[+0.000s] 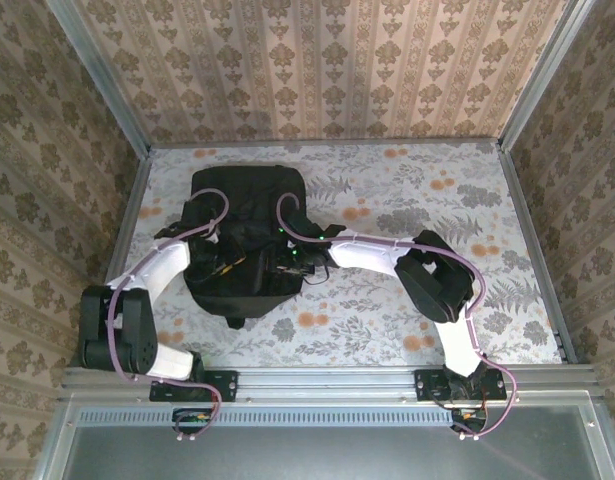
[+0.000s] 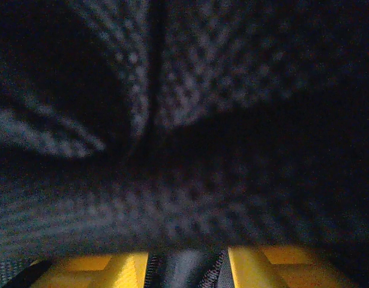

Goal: Pack books, pencil case, and school supplies into a backpack

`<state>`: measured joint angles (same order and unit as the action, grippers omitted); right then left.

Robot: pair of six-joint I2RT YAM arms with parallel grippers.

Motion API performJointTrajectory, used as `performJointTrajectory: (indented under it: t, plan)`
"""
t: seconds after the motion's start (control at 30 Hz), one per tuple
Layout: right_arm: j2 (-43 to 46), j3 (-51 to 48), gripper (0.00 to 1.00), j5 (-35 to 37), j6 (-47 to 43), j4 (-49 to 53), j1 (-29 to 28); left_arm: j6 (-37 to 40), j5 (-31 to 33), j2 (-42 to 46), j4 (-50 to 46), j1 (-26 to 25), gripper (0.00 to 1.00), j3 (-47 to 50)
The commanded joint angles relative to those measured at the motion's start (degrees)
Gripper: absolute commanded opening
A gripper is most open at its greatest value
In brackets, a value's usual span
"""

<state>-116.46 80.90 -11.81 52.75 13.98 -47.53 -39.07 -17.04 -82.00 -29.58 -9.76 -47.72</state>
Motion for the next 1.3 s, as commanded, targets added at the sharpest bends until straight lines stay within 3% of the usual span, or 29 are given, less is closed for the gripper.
performJointTrajectory:
  t: [0.0, 0.33, 0.5, 0.63, 0.67, 0.97, 1.03, 1.17, 1.27]
  plan:
    - [-2.6, 2.6, 0.42, 2.1, 0.5, -3.4, 0.3, -4.2, 2.6, -4.1, -2.4, -1.2, 0.33, 2.5]
    - [-9.4, 8.2, 0.39, 0.8, -0.5, -2.9, 0.3, -6.9, 0.8, -12.5, 1.5, -3.2, 0.22, 3.5]
    - [-11.8, 11.0, 0.25, 3.7, -2.5, 2.2, -0.4, -7.2, 0.5, -13.9, 1.5, -3.4, 0.19, 3.1]
    - [-10.1, 9.1, 0.01, 3.8, -3.6, 0.4, -0.3, -7.8, 1.4, -12.9, 1.3, -2.8, 0.18, 3.4]
    - [-9.1, 8.4, 0.00, 3.9, -3.8, 0.0, -0.2, -7.8, 1.6, -12.8, 1.0, -2.6, 0.18, 3.5]
    - [-0.9, 5.8, 0.00, 7.1, -3.9, 5.2, 0.0, -7.4, 2.9, -12.9, 0.7, -2.2, 0.17, 4.2]
    - [-1.3, 6.4, 0.17, 7.3, -3.0, 6.3, -0.2, -7.6, 2.7, -13.1, 1.0, -2.8, 0.15, 4.0]
    - [-1.9, 6.5, 0.13, 8.2, -1.7, 6.3, -0.6, -7.9, 2.6, -13.6, 1.1, -3.9, 0.14, 3.7]
    - [-1.6, 5.4, 0.00, 9.5, -1.7, 6.6, -0.6, -7.9, 2.7, -13.9, 1.1, -4.0, 0.14, 3.9]
